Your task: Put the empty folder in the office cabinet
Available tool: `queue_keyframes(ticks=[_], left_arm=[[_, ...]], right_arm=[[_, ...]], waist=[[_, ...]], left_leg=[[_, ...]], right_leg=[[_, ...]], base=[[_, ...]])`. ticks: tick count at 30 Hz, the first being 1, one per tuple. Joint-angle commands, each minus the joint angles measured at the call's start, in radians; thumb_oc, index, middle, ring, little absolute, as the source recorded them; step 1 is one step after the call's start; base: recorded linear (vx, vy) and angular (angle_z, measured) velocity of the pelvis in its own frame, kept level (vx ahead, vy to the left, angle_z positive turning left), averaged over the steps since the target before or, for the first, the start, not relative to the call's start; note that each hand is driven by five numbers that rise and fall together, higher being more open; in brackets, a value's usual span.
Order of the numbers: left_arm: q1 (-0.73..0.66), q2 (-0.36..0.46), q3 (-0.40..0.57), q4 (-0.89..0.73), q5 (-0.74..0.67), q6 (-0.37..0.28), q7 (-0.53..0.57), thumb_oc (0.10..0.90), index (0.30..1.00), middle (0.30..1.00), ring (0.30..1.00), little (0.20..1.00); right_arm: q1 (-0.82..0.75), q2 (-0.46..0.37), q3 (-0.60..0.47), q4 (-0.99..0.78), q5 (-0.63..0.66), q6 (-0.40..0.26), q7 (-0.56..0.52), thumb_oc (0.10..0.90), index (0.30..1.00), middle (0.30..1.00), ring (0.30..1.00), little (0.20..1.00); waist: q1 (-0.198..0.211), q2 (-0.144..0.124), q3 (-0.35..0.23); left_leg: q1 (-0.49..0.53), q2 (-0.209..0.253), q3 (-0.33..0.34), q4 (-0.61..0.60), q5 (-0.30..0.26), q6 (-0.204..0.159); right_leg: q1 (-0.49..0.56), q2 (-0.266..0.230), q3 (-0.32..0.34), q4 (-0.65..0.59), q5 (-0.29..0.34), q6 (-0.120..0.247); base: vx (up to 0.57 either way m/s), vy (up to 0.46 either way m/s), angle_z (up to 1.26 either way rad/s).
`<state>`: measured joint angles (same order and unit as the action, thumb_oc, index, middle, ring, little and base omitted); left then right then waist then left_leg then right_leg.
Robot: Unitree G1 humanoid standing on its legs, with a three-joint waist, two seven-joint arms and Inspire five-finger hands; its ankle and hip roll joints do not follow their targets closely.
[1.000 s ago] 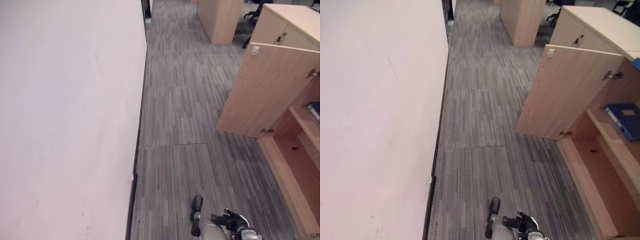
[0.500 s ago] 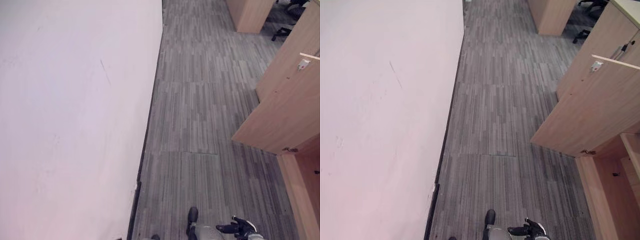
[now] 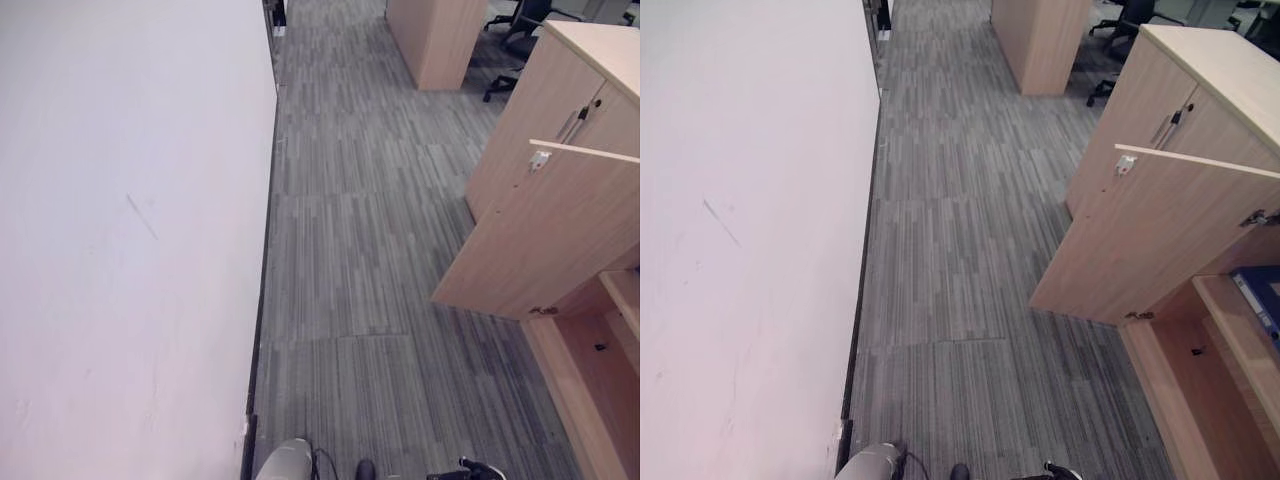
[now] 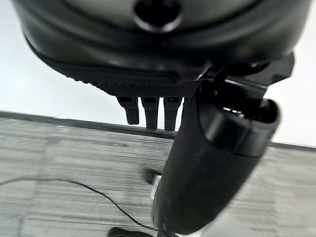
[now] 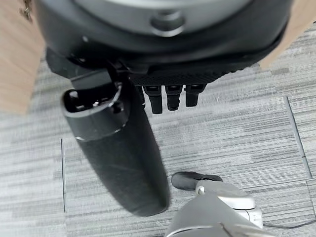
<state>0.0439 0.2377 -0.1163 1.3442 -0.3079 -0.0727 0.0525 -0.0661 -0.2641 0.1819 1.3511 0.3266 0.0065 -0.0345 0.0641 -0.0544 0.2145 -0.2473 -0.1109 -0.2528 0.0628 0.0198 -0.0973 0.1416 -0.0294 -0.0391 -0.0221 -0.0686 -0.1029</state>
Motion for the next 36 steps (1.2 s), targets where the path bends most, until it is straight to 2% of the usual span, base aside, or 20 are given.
queue_keyframes(ticks=[1, 2, 3, 4, 6, 8, 11, 12, 15, 16, 18, 20, 21, 22, 23, 25, 29, 31, 35, 36], left_arm=[[0.005, 0.013, 0.010, -0.003, -0.003, -0.027, 0.022, 0.800, 0.900, 0.900, 0.900, 0.900], [0.004, 0.006, -0.001, 0.003, 0.004, -0.025, 0.018, 0.800, 0.900, 0.900, 0.900, 0.900], [0.004, 0.006, -0.001, 0.003, 0.004, -0.026, 0.018, 0.800, 0.900, 0.900, 0.900, 0.900], [0.003, 0.006, -0.006, 0.012, 0.009, -0.021, 0.014, 0.800, 0.900, 0.900, 0.900, 0.900], [0.010, 0.007, -0.004, 0.022, 0.011, -0.020, 0.012, 0.800, 0.900, 0.900, 0.900, 0.900], [0.009, 0.006, -0.004, 0.023, 0.014, -0.020, 0.012, 0.800, 0.900, 0.900, 0.900, 0.900], [0.009, 0.007, -0.006, 0.024, 0.021, -0.021, 0.014, 0.800, 0.900, 0.900, 0.900, 0.900], [0.021, 0.009, 0.004, 0.021, 0.025, -0.022, 0.013, 0.800, 0.900, 0.900, 0.900, 0.900], [0.027, 0.012, 0.010, 0.021, 0.026, -0.020, 0.011, 0.800, 0.900, 0.900, 0.900, 0.900], [0.030, 0.019, 0.017, 0.022, 0.027, -0.016, 0.013, 0.800, 0.900, 0.900, 0.900, 0.900], [0.034, 0.027, 0.027, 0.020, 0.025, -0.015, 0.015, 0.800, 0.900, 0.900, 0.900, 0.900], [0.046, 0.035, 0.044, 0.023, 0.027, -0.013, 0.017, 0.800, 0.900, 0.900, 0.900, 0.900], [0.046, 0.035, 0.044, 0.023, 0.027, -0.013, 0.017, 0.800, 0.900, 0.900, 0.900, 0.900], [0.063, 0.034, 0.062, 0.035, 0.029, -0.013, 0.013, 0.800, 0.900, 0.900, 0.900, 0.900], [0.066, 0.033, 0.068, 0.041, 0.033, -0.013, 0.014, 0.800, 0.900, 0.900, 0.900, 0.900], [0.066, 0.031, 0.076, 0.043, 0.032, -0.012, 0.013, 0.800, 0.900, 0.900, 0.900, 0.900], [0.050, 0.020, 0.086, 0.049, 0.042, -0.004, 0.014, 0.800, 0.900, 0.900, 0.900, 0.900], [0.035, 0.015, 0.090, 0.046, 0.039, -0.004, 0.013, 0.800, 0.900, 0.900, 0.900, 0.900], [0.008, 0.015, 0.091, 0.047, 0.045, -0.006, 0.014, 0.800, 0.900, 0.900, 0.900, 0.900], [-0.006, 0.016, 0.089, 0.050, 0.052, -0.007, 0.015, 0.800, 0.900, 0.900, 0.900, 0.900]], right_arm=[[0.046, -0.045, -0.001, -0.026, 0.023, -0.028, -0.013, 0.800, 0.900, 0.900, 0.900, 0.900], [0.048, -0.044, -0.010, -0.032, 0.032, -0.033, -0.019, 0.800, 0.900, 0.900, 0.900, 0.900], [0.048, -0.044, -0.010, -0.033, 0.032, -0.033, -0.019, 0.800, 0.900, 0.900, 0.900, 0.900], [0.053, -0.042, -0.012, -0.035, 0.035, -0.033, -0.020, 0.800, 0.900, 0.900, 0.900, 0.900], [0.059, -0.040, -0.011, -0.037, 0.027, -0.032, -0.015, 0.800, 0.900, 0.900, 0.900, 0.900], [0.061, -0.039, -0.009, -0.036, 0.025, -0.031, -0.013, 0.800, 0.900, 0.900, 0.900, 0.900], [0.062, -0.037, -0.007, -0.031, 0.016, -0.027, -0.006, 0.800, 0.900, 0.900, 0.900, 0.900], [0.057, -0.034, -0.005, -0.026, 0.012, -0.020, 0.005, 0.800, 0.900, 0.900, 0.900, 0.900], [0.056, -0.033, -0.011, -0.028, 0.015, -0.018, 0.012, 0.800, 0.900, 0.900, 0.900, 0.900], [0.055, -0.032, -0.029, -0.039, 0.035, -0.019, 0.015, 0.800, 0.900, 0.900, 0.900, 0.900], [0.051, -0.032, -0.043, -0.055, 0.053, -0.024, 0.020, 0.800, 0.900, 0.900, 0.900, 0.900], [0.047, -0.033, -0.049, -0.083, 0.063, -0.032, 0.018, 0.800, 0.900, 0.900, 0.900, 0.900], [0.047, -0.034, -0.049, -0.083, 0.063, -0.032, 0.018, 0.800, 0.900, 0.900, 0.900, 0.900], [0.038, -0.034, -0.044, -0.126, 0.064, -0.041, 0.015, 0.800, 0.900, 0.900, 0.900, 0.900], [0.030, -0.036, -0.042, -0.146, 0.067, -0.046, 0.011, 0.800, 0.900, 0.900, 0.900, 0.900], [0.019, -0.041, -0.041, -0.181, 0.076, -0.055, 0.005, 0.800, 0.900, 0.900, 0.900, 0.900], [-0.006, -0.042, -0.041, -0.225, 0.089, -0.057, -0.009, 0.800, 0.900, 0.900, 0.900, 0.900], [-0.016, -0.034, -0.037, -0.227, 0.089, -0.054, -0.009, 0.800, 0.900, 0.900, 0.900, 0.900], [-0.014, -0.029, -0.038, -0.210, 0.087, -0.049, -0.007, 0.800, 0.900, 0.900, 0.900, 0.900], [-0.003, -0.026, -0.048, -0.189, 0.090, -0.044, -0.003, 0.800, 0.900, 0.900, 0.900, 0.900]], waist=[[0.014, 0.031, 0.006], [0.011, 0.041, 0.003], [0.014, 0.039, 0.006], [0.015, 0.049, 0.000], [0.009, 0.056, -0.020], [0.009, 0.062, -0.031], [0.008, 0.064, -0.062], [0.016, 0.065, -0.093], [0.023, 0.070, -0.111], [0.016, 0.080, -0.116], [0.007, 0.086, -0.105], [0.011, 0.099, -0.091], [0.012, 0.101, -0.093], [0.015, 0.114, -0.084], [0.016, 0.120, -0.083], [0.011, 0.126, -0.078], [-0.016, 0.111, -0.041], [-0.028, 0.102, -0.020], [-0.039, 0.084, -0.004], [-0.047, 0.065, -0.011]], left_leg=[[-0.036, -0.042, -0.011, -0.001, 0.106, 0.074], [-0.078, -0.075, -0.071, -0.060, 0.131, 0.061], [-0.074, -0.074, -0.068, -0.062, 0.131, 0.061], [-0.055, -0.079, -0.110, -0.063, 0.144, 0.063], [-0.015, -0.072, -0.160, -0.054, 0.161, 0.061], [-0.004, -0.059, -0.165, -0.048, 0.171, 0.060], [0.028, -0.034, -0.113, -0.019, 0.154, 0.076], [0.051, -0.025, -0.026, 0.028, 0.090, 0.113], [0.067, -0.024, 0.014, 0.037, 0.057, 0.137], [0.096, -0.026, 0.053, 0.037, 0.025, 0.153], [0.134, -0.028, 0.083, 0.030, 0.005, 0.163], [0.172, -0.014, 0.119, 0.018, -0.011, 0.166], [0.170, -0.013, 0.120, 0.017, -0.010, 0.165], [0.203, -0.006, 0.158, 0.002, -0.024, 0.162], [0.214, 0.001, 0.180, -0.012, -0.028, 0.160], [0.224, 0.014, 0.198, -0.029, -0.034, 0.157], [0.265, 0.014, 0.230, -0.034, -0.068, 0.155], [0.289, 0.021, 0.238, -0.028, -0.091, 0.148], [0.336, 0.030, 0.230, -0.018, -0.135, 0.133], [0.379, 0.034, 0.208, -0.024, -0.166, 0.123]], right_leg=[[-0.021, 0.119, 0.064, 0.031, 0.010, 0.099], [0.002, 0.155, 0.137, 0.032, 0.005, 0.096], [0.005, 0.153, 0.140, 0.031, 0.005, 0.096], [0.021, 0.177, 0.204, 0.045, -0.005, 0.093], [0.023, 0.184, 0.261, 0.056, -0.014, 0.097], [0.021, 0.188, 0.292, 0.060, -0.016, 0.099], [0.037, 0.159, 0.346, 0.069, -0.035, 0.125], [0.035, 0.107, 0.398, 0.112, -0.053, 0.168], [0.016, 0.078, 0.408, 0.162, -0.065, 0.192], [-0.024, 0.057, 0.400, 0.245, -0.054, 0.224], [-0.078, 0.041, 0.366, 0.346, -0.009, 0.255], [-0.145, -0.012, 0.241, 0.431, 0.032, 0.246], [-0.147, -0.010, 0.241, 0.430, 0.035, 0.245], [-0.169, -0.092, 0.051, 0.415, 0.028, 0.223], [-0.184, -0.105, -0.009, 0.381, 0.022, 0.213], [-0.224, -0.088, -0.050, 0.307, 0.021, 0.208], [-0.329, -0.099, -0.088, 0.090, 0.155, 0.239], [-0.368, -0.099, -0.095, 0.001, 0.190, 0.255], [-0.397, -0.108, -0.106, -0.060, 0.233, 0.272], [-0.377, -0.123, -0.115, -0.065, 0.247, 0.277]], base=[[0.30, 0.047, -0.98], [0.17, 0.040, -0.89], [0.31, 0.097, -1.08], [0.19, 0.097, -1.07], [0.25, 0.177, -1.63], [0.20, 0.169, -1.43], [0.26, 0.285, -1.16], [0.27, 0.383, -1.03], [0.18, 0.264, -1.47], [0.19, 0.297, -1.38], [0.12, 0.206, -0.83], [0.04, 0.120, -0.71], [0.04, 0.187, -0.60], [0.04, 0.170, -0.66], [0.05, 0.171, -1.02], [0.05, 0.015, -1.00], [0.10, -0.061, -0.53], [0.17, -0.100, -0.19], [0.25, -0.167, -0.18], [0.40, -0.258, 0.02]])
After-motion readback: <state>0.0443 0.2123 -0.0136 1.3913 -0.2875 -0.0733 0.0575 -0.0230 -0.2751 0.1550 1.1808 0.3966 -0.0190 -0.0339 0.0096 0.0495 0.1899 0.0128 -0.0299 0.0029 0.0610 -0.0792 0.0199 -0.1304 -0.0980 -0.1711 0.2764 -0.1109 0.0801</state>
